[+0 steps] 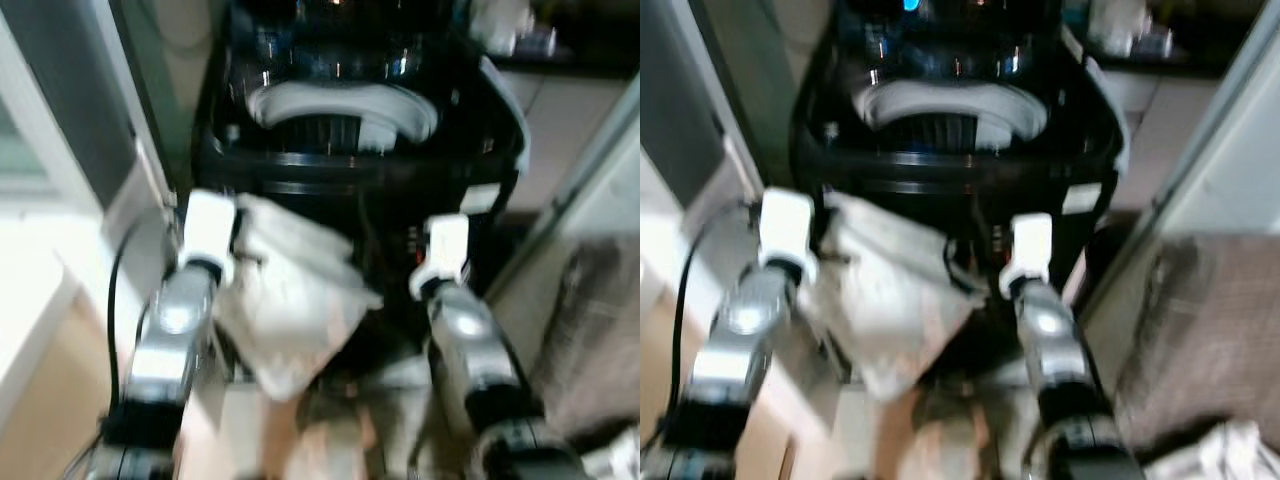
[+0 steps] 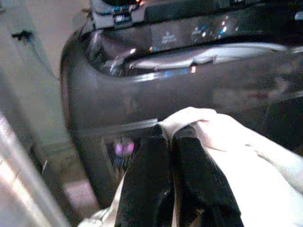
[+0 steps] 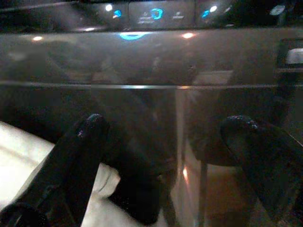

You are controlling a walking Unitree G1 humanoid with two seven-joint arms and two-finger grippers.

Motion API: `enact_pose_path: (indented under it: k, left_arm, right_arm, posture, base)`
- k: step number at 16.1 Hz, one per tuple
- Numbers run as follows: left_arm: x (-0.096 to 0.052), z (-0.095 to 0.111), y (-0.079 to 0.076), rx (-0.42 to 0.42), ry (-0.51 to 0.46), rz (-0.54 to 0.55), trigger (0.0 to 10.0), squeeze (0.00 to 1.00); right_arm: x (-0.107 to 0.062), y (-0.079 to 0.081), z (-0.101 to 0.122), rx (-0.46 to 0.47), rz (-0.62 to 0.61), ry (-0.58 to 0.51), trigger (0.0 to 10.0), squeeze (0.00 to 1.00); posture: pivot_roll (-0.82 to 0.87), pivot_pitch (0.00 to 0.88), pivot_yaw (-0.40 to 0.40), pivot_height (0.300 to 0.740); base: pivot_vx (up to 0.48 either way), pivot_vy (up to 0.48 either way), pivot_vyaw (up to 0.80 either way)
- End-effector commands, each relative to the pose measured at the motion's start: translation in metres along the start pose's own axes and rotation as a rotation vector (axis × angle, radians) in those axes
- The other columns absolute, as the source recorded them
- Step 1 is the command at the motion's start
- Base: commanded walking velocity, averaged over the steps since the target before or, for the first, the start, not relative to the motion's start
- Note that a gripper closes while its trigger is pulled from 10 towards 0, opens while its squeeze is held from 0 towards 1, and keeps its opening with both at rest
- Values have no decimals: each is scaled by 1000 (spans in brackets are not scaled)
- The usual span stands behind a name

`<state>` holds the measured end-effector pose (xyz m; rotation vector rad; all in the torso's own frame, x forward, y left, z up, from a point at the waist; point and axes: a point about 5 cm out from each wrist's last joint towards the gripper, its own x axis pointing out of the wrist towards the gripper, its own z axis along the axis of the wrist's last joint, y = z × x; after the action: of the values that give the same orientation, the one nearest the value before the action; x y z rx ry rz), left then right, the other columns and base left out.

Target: Clothes washing

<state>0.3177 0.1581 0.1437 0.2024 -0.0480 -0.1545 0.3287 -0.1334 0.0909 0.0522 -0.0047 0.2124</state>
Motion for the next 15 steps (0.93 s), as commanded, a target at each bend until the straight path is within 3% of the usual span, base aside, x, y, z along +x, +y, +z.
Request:
enact_pose_path:
  k: [1,3,4,5,6,7,8,9,10,11,12,15]
  left_arm:
    - [5,19,-4,7,-82,-17,10000,0]
    - [7,37,-3,14,-145,-56,10000,0]
    - [12,61,3,41,-214,-84,10000,0]
    - [16,72,7,50,-243,-94,10000,0]
    - [27,118,20,114,-356,-120,10000,0]
    - [33,145,26,168,-421,-133,10000,0]
    - [40,193,37,250,-526,-147,10000,0]
    - [44,211,43,271,-555,-139,10000,0]
    - [58,246,63,370,-577,-111,10000,0]
    - [63,267,70,448,-584,-87,10000,0]
    - [71,303,72,598,-575,-30,10000,0]
    - [81,315,58,705,-523,-5,10000,0]
  right_arm:
    - [-3,-13,5,-7,-45,-29,10000,0]
    - [-10,-18,24,-29,-92,-133,10000,0]
    - [-15,-17,50,-89,-109,-245,10000,0]
    - [-17,-17,59,-110,-116,-284,10000,0]
    - [-20,-27,77,-143,-170,-356,10000,0]
    - [-22,-31,85,-147,-194,-385,10000,0]
    - [-28,-33,90,-154,-213,-412,10000,0]
    - [-32,-33,90,-152,-214,-412,10000,0]
    - [-43,-31,84,-150,-218,-402,10000,0]
    - [-51,-29,83,-162,-213,-404,10000,0]
    - [-68,-19,76,-151,-202,-393,10000,0]
    - [-84,-6,69,-142,-180,-379,10000,0]
  posture:
    - [-55,0,-4,727]
    - [-54,0,-1,727]
    - [-66,0,3,727]
    - [-70,0,8,727]
    - [-82,0,22,727]
    - [-89,0,32,727]
    - [-105,0,54,727]
    - [-110,0,62,727]
    - [-126,0,90,727]
    - [-143,0,112,727]
    - [-193,0,170,727]
    - [-257,0,220,727]
  base:
    - [480,0,0]
    - [480,0,0]
    - [480,0,0]
    - [480,0,0]
    - [480,0,0]
    - [480,0,0]
    - [480,0,0]
    - [480,0,0]
    - [480,0,0]
    - [480,0,0]
    - [480,0,0]
    - [480,0,0]
